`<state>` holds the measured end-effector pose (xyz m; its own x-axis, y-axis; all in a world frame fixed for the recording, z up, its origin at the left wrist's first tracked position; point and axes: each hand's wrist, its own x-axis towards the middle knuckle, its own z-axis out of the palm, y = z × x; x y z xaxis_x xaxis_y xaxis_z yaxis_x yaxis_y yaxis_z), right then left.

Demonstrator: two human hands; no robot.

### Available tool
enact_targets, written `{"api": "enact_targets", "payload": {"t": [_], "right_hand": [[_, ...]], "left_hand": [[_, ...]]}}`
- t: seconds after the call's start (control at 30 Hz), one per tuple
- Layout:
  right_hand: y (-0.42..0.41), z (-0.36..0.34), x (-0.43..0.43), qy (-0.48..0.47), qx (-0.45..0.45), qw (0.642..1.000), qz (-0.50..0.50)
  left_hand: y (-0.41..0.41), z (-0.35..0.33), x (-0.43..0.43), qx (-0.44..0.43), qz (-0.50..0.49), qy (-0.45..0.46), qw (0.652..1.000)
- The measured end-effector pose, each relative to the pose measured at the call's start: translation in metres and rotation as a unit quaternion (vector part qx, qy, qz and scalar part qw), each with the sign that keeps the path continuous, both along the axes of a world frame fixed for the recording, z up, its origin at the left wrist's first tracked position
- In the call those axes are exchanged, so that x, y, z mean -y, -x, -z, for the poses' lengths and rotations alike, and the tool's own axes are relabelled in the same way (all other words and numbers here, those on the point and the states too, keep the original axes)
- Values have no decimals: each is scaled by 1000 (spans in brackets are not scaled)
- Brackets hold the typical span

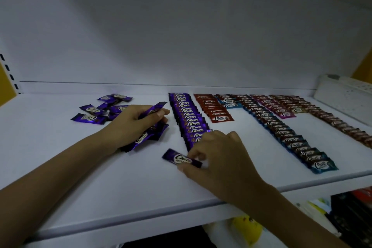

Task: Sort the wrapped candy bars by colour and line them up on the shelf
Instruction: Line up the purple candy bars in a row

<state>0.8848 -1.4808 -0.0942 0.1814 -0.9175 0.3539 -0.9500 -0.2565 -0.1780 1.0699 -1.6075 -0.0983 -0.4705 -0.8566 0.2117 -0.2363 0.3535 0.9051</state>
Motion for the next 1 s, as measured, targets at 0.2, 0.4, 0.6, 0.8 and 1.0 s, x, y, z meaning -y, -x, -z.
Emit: {"api": "enact_targets", "payload": {"t": [0.2, 0.4, 0.6, 0.8, 1.0], "right_hand": [[29, -7, -4, -46, 60, 997, 11], [46, -8, 3, -48, 63, 995, 55], [50, -10, 7, -65, 82, 994, 34], [48, -13, 11, -13, 242, 970, -19], [4, -30, 50, -9, 183, 976, -117]], "left_hand": [[0, 1, 1, 6, -5, -1, 1000], [1, 0, 2, 6, -8, -2, 1000], [0, -1, 1, 12, -5, -4, 1000], [5, -4, -6, -7, -6, 15, 1000], [4, -8, -13, 106, 3, 231, 967]]}}
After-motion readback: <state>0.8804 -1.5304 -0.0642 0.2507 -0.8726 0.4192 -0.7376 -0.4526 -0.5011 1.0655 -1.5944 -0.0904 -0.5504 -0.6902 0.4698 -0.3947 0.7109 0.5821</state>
